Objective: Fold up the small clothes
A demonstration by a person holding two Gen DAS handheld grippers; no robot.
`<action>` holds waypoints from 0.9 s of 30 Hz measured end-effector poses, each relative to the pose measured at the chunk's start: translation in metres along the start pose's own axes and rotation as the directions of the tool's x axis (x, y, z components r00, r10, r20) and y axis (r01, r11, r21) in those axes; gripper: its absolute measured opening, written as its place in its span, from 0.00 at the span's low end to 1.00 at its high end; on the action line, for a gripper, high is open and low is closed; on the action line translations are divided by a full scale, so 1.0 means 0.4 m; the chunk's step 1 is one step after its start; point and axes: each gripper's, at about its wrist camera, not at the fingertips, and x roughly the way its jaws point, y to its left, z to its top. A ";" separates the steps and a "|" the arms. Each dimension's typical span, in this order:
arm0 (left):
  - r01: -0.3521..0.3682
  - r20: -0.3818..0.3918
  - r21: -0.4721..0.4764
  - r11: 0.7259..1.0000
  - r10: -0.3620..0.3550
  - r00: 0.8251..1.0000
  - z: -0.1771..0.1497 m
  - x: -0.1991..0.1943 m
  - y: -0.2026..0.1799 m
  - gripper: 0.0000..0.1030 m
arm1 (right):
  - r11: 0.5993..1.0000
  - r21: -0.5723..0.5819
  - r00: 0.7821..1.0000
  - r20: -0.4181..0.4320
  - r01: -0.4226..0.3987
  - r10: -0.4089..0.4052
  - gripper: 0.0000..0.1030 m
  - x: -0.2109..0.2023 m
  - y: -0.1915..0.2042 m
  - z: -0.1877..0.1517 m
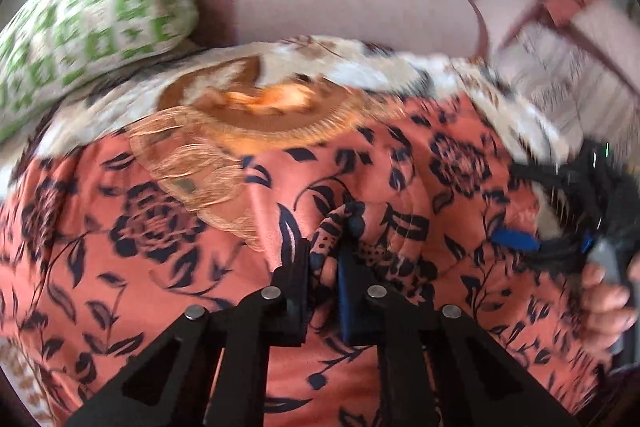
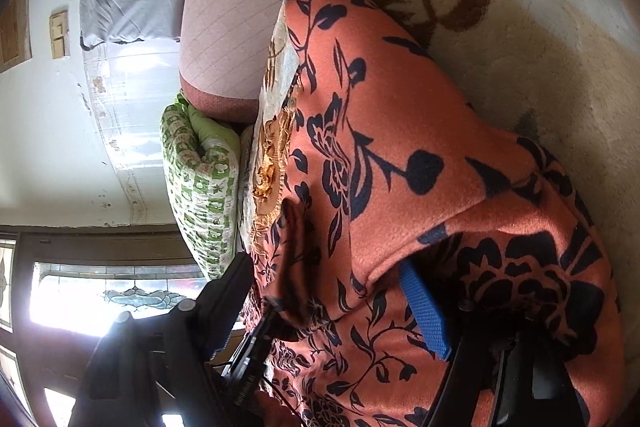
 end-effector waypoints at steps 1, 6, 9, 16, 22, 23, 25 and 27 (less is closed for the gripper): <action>0.006 0.015 -0.046 0.999 -0.005 1.000 0.001 -0.014 0.026 0.11 | 1.000 0.002 1.000 0.002 -0.003 0.003 0.75 0.000 0.001 -0.001; -0.035 0.081 -0.328 0.944 0.065 0.995 -0.038 -0.110 0.207 0.11 | 1.000 -0.011 1.000 0.003 0.002 -0.002 0.75 -0.003 -0.001 -0.001; -0.158 0.056 -0.439 0.885 0.203 0.978 -0.084 -0.153 0.318 0.11 | 1.000 -0.025 1.000 0.006 0.014 -0.014 0.75 -0.003 0.002 -0.004; -0.079 0.131 -0.558 0.826 0.182 0.975 -0.125 -0.225 0.407 0.28 | 0.999 -0.049 0.996 -0.088 0.001 -0.005 0.75 0.009 0.029 -0.032; 0.017 0.188 -0.455 0.890 0.077 0.979 -0.047 -0.172 0.284 0.65 | 0.977 -0.185 0.980 -0.185 -0.108 0.073 0.73 0.011 0.107 -0.067; -0.008 0.170 -0.422 0.906 0.088 0.982 -0.029 -0.153 0.256 0.65 | 0.969 -0.224 0.986 -0.152 -0.104 0.070 0.70 -0.004 0.122 -0.062; -0.082 0.132 -0.352 0.932 0.136 0.982 -0.008 -0.105 0.201 0.65 | 0.954 -0.299 0.999 -0.042 -0.040 0.029 0.67 -0.045 0.140 -0.038; -0.130 0.089 -0.303 0.944 0.164 0.982 -0.008 -0.056 0.174 0.65 | 0.959 -0.284 1.000 0.026 0.000 0.007 0.59 -0.072 0.123 -0.003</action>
